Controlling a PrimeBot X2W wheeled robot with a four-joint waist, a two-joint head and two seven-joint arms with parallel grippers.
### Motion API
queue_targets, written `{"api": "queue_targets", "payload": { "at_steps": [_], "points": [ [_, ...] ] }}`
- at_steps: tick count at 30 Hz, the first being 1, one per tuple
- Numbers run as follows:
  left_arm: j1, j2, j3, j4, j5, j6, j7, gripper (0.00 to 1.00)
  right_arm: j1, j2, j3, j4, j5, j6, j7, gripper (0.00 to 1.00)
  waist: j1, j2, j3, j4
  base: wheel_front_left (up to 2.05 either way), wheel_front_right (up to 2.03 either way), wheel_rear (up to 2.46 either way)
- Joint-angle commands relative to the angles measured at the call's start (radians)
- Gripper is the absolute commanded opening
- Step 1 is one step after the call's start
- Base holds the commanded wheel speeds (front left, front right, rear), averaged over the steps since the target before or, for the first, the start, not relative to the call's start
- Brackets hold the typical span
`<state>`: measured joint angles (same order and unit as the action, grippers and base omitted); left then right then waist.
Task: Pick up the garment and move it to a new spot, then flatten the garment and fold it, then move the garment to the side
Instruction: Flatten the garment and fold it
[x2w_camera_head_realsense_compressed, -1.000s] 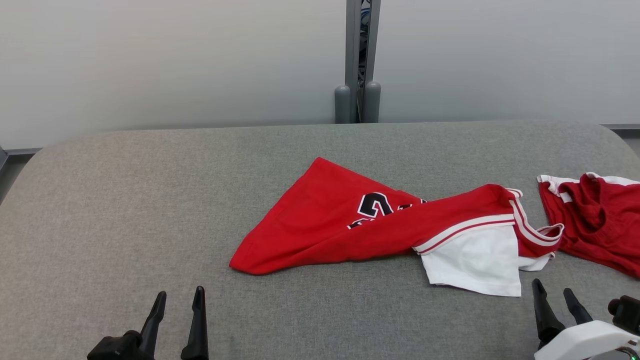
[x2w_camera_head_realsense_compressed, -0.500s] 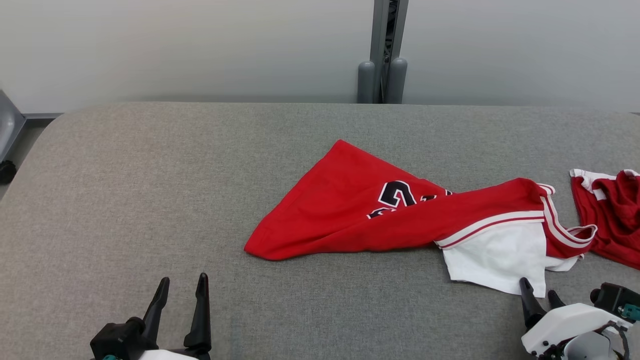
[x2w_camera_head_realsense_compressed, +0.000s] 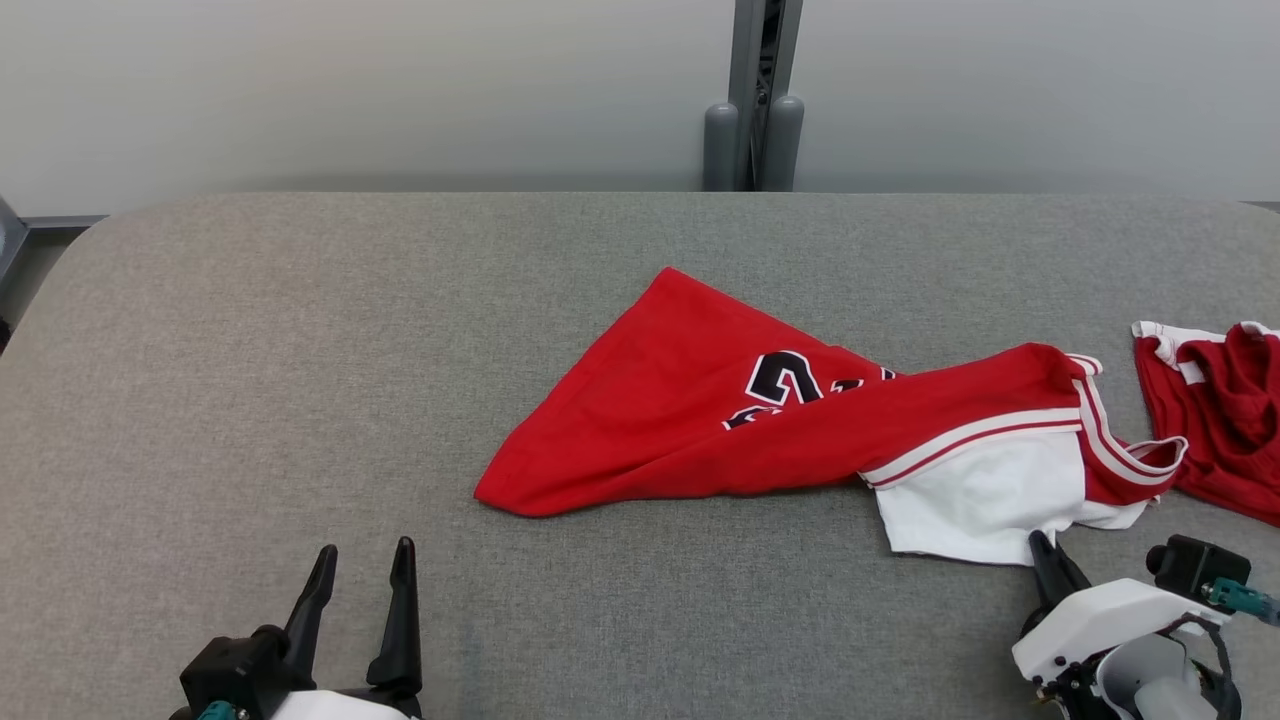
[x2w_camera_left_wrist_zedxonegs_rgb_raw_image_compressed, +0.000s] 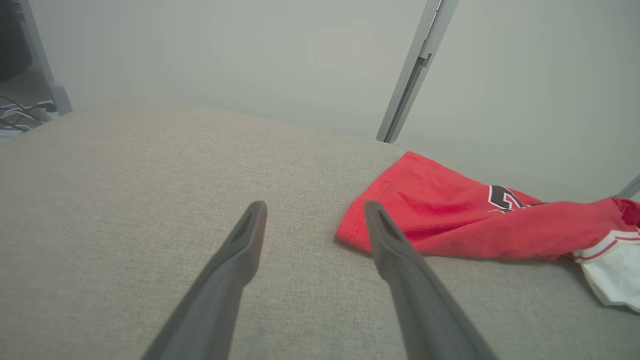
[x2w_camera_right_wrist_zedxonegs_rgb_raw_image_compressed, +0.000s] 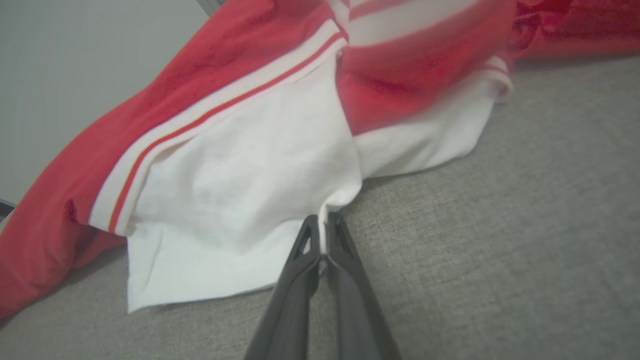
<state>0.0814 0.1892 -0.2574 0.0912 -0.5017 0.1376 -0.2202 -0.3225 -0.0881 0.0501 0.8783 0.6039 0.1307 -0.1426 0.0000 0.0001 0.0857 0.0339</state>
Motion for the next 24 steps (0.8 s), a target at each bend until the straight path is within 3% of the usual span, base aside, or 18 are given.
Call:
{"api": "queue_targets", "payload": {
  "at_steps": [1,13,24],
  "points": [
    [-0.017,0.004,-0.003,0.005,-0.001,-0.004,-0.001,1.0,0.003,-0.02,0.016,-0.02,0.018,0.0,-0.018,0.0,0.0,-0.0001,0.001,-0.007,0.0,0.0,0.0],
    [-0.04,-0.023,-0.023,0.068,-0.04,-0.034,0.005,1.0,0.201,-0.158,0.13,-0.391,0.202,0.0,0.047,0.0,0.0,-0.0001,-0.011,-0.079,0.0,0.0,0.0],
    [-0.067,-0.035,-0.037,0.155,-0.078,-0.07,0.022,1.0,0.405,-0.254,0.063,-0.755,0.281,0.0,0.195,0.0,0.0,-0.0001,-0.008,-0.136,0.0,0.0,0.0]
  ]
}}
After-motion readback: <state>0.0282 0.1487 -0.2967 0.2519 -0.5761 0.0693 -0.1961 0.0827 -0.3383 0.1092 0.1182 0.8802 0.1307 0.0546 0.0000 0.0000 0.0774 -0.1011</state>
